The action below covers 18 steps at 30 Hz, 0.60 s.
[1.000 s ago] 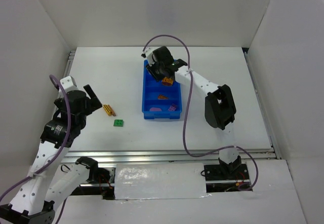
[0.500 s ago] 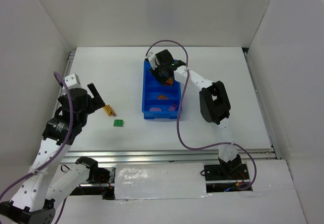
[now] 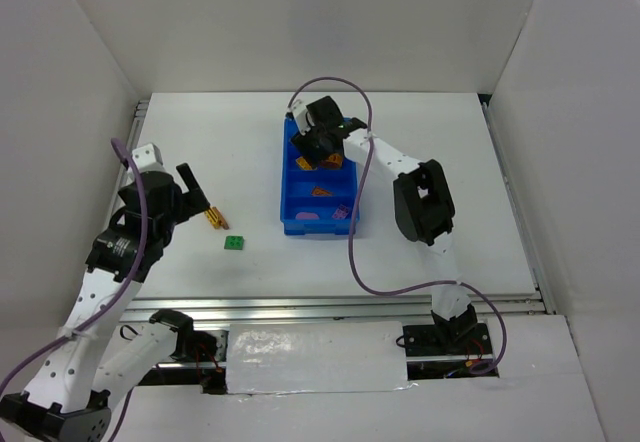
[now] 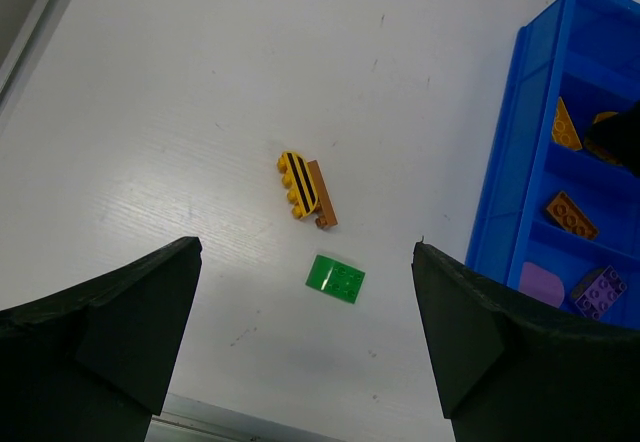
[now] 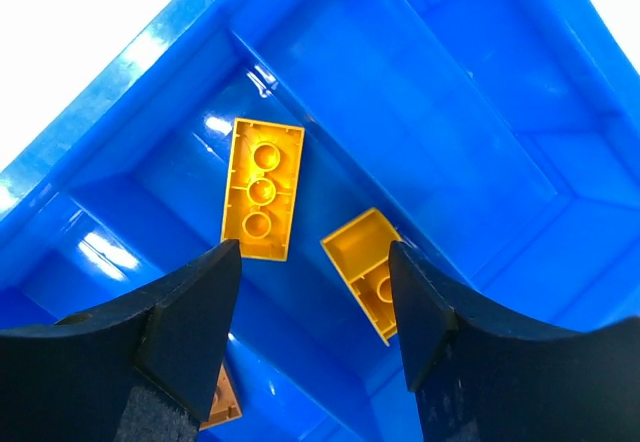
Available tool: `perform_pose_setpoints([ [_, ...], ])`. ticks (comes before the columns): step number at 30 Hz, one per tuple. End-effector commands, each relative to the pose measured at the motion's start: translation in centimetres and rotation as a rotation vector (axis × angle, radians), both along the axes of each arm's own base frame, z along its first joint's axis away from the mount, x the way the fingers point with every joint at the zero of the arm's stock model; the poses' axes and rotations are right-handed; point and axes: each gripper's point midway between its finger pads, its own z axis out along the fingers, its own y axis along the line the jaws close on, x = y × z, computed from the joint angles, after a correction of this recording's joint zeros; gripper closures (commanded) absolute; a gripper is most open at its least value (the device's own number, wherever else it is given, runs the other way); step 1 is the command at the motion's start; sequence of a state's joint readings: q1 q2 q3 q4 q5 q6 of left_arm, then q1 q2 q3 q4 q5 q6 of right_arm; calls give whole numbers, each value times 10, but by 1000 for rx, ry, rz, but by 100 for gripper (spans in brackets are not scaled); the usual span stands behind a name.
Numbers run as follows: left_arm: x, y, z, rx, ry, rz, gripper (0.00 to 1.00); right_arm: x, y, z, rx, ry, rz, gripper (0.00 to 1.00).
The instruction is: Sort the legos into containers by color
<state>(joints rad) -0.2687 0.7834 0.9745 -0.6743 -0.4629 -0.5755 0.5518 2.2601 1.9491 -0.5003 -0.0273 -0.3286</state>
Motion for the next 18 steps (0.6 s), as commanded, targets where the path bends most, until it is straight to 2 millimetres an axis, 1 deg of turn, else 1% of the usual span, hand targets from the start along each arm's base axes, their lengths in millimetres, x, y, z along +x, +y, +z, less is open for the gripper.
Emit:
perform_pose_setpoints([
  [1, 6, -1, 2, 4, -21, -11, 0, 5, 14, 76, 111, -128, 3, 32],
  [2, 7, -1, 1, 3, -14, -10, 0, 4, 13, 81, 118, -133, -4, 32],
  [3, 8, -1, 0, 3, -9, -5, 1, 1, 11, 100, 147, -153, -23, 32],
  [4, 8, 0, -3, 2, 0, -1, 0, -2, 10, 110, 163, -165, -34, 31],
  [5, 10, -1, -4, -8, 5, 6, 0, -5, 9, 114, 181, -172, -51, 26],
  [6, 12, -2, -10, -12, 32, 14, 1, -12, 4, 143, 239, -201, -88, 26],
  [7, 15, -1, -13, -25, 47, 30, 0, -21, 0, 145, 257, -194, -112, 26],
  [8, 18, -2, -17, -59, 60, 54, 1, -28, -3, 159, 316, -191, -169, 25],
  [9, 23, -3, -33, -74, 131, 65, 1, -46, -9, 201, 399, -234, -187, 25],
  [10, 27, 1, -39, -114, 155, 112, 0, -64, -6, 198, 430, -225, -186, 1],
  [11, 34, 2, -59, -125, 228, 138, 1, -92, -9, 241, 557, -251, -203, 0],
  [12, 40, -3, -70, -155, 259, 140, 1, -108, -8, 249, 600, -250, -198, 0],
  [13, 45, -9, -80, -177, 289, 131, 2, -124, -6, 238, 622, -228, -186, 0],
  [14, 52, -15, -89, -208, 314, 128, 2, -142, 2, 243, 674, -197, -171, 0],
  [15, 62, -22, -107, -217, 366, 124, 2, -160, 1, 256, 717, -189, -138, 0],
  [16, 69, -28, -111, -239, 377, 115, 2, -175, 6, 243, 720, -121, -96, 0],
  [17, 76, -29, -128, -229, 425, 128, 2, -188, 10, 243, 742, -87, -81, 0],
  [18, 80, -29, -133, -224, 436, 142, 2, -196, 12, 237, 740, -59, -64, 0],
])
